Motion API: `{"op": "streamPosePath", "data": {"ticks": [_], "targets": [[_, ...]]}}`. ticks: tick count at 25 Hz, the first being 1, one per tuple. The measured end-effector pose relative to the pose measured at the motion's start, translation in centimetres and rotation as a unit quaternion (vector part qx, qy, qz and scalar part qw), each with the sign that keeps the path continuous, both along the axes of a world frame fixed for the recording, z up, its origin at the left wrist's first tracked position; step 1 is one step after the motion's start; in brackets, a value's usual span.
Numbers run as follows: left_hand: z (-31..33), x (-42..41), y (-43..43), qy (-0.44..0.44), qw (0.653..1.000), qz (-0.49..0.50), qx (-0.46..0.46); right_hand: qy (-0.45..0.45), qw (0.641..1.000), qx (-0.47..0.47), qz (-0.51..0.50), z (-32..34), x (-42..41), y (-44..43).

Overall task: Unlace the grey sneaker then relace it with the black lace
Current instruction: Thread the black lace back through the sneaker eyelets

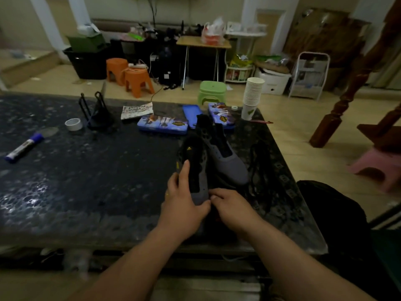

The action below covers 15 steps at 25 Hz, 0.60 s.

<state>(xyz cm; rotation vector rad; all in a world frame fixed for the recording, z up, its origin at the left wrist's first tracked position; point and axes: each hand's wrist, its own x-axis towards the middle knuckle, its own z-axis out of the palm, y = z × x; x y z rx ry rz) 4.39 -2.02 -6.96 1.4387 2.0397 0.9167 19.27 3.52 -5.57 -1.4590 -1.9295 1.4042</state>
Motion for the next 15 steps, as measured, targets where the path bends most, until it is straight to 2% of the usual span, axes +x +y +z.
{"op": "streamPosePath", "data": {"ticks": [3,5,6,8,9,12,15], "targets": [[-0.7,-1.1,0.5,0.032,0.998,0.052,0.011,0.017,1.0,-0.006,0.005,1.1,-1.6,0.6],[-0.9,-1.2,0.9,0.039,0.998,0.05,0.01,-0.083,0.991,0.089,-0.053,2.0,-0.1,2.1],[-0.9,-1.1,1.0,0.046,0.998,0.05,0.01,-0.155,0.973,0.143,-0.089,2.3,1.1,3.0],[-0.7,-0.6,0.9,0.054,0.997,0.059,0.007,-0.237,0.95,0.164,-0.121,2.5,3.3,4.5],[-0.6,-0.3,0.8,0.051,0.997,0.062,0.007,-0.232,0.954,0.144,-0.125,2.3,3.7,5.2],[-0.5,1.1,0.5,0.049,0.997,0.058,0.009,-0.142,0.972,0.123,-0.138,1.1,2.6,7.1],[-0.3,1.8,1.0,0.029,0.995,0.092,0.01,-0.059,0.988,0.105,-0.099,0.9,1.9,7.7]]}}
